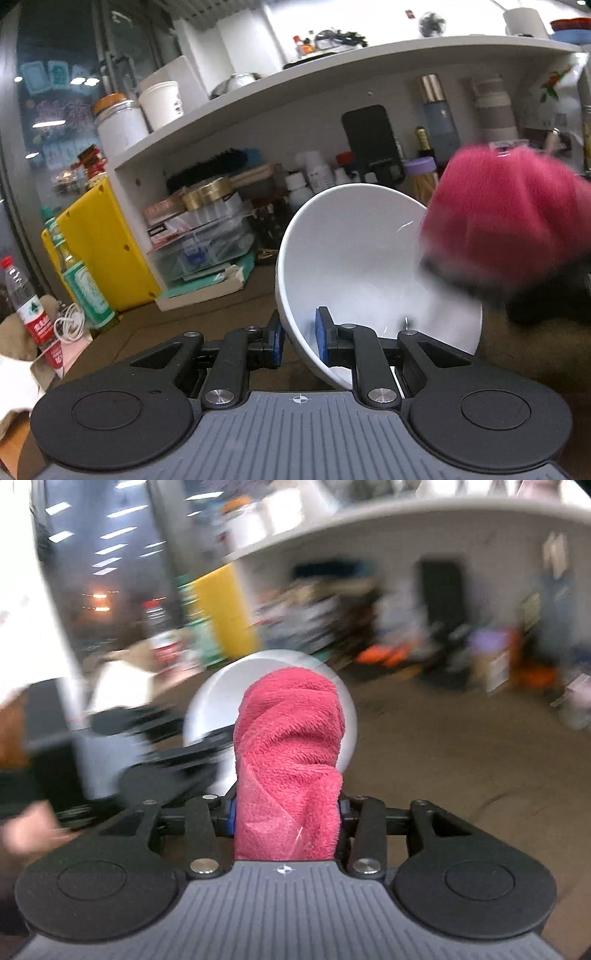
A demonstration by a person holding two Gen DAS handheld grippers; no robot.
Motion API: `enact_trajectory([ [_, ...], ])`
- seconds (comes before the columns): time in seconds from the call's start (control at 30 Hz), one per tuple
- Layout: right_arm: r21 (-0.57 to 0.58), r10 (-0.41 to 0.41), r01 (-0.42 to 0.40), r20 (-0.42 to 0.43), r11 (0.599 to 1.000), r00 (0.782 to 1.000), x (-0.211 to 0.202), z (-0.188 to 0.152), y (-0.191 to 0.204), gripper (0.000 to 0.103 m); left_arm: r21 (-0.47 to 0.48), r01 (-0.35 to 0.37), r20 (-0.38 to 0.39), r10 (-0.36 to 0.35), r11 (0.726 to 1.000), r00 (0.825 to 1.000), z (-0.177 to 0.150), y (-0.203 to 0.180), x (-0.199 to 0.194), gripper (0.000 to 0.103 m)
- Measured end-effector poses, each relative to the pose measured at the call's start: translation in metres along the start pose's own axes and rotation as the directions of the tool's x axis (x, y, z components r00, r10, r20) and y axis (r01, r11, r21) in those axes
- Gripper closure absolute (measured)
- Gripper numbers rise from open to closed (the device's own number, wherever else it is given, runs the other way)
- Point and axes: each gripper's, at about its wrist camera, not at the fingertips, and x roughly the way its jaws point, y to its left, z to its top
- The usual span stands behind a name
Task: Clean bowl
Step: 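Lift and tilt the bowl with the left gripper while the right gripper brings the pink towel inside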
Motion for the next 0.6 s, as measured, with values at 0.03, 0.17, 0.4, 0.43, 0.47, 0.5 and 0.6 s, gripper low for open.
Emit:
enact_trajectory([
  [0.03, 0.024, 0.041, -0.04, -0.025, 0.999, 0.999, 0.007, 0.001, -0.002, 0.059, 0.015, 0.013, -0.002, -0.013, 1.0, 1.0, 0.0, 0.001, -0.001, 0.085],
  [0.17, 0.178, 0.121, -0.108, -0.062, 0.978, 0.991, 0.028, 0.012, -0.024, 0.06, 0.092, 0.017, 0.007, -0.017, 0.996, 1.0, -0.003, -0.002, -0.007, 0.084],
  [0.4, 0.285, 0.126, -0.109, -0.041, 0.952, 0.991, 0.024, 0.021, -0.046, 0.049, 0.08, 0.023, 0.016, -0.024, 0.997, 1.0, -0.006, -0.004, -0.007, 0.082],
  [0.43, 0.253, 0.104, -0.096, -0.019, 0.963, 0.994, 0.019, 0.02, -0.04, 0.045, 0.072, 0.027, 0.014, -0.028, 0.997, 0.999, -0.006, -0.003, -0.007, 0.082],
  [0.47, 0.224, 0.083, -0.082, 0.004, 0.971, 0.997, 0.015, 0.018, -0.035, 0.034, 0.062, 0.029, 0.013, -0.03, 0.998, 0.999, -0.006, -0.003, -0.006, 0.082],
  [0.5, 0.209, 0.07, -0.073, 0.022, 0.975, 0.997, 0.013, 0.017, -0.03, 0.021, 0.051, 0.031, 0.011, -0.032, 0.998, 0.999, -0.006, -0.002, -0.005, 0.081],
  [0.6, 0.137, -0.009, -0.004, 0.099, 0.991, 0.995, 0.003, 0.014, -0.013, 0.006, 0.028, 0.033, 0.002, -0.033, 0.999, 0.999, -0.009, -0.001, -0.003, 0.079],
])
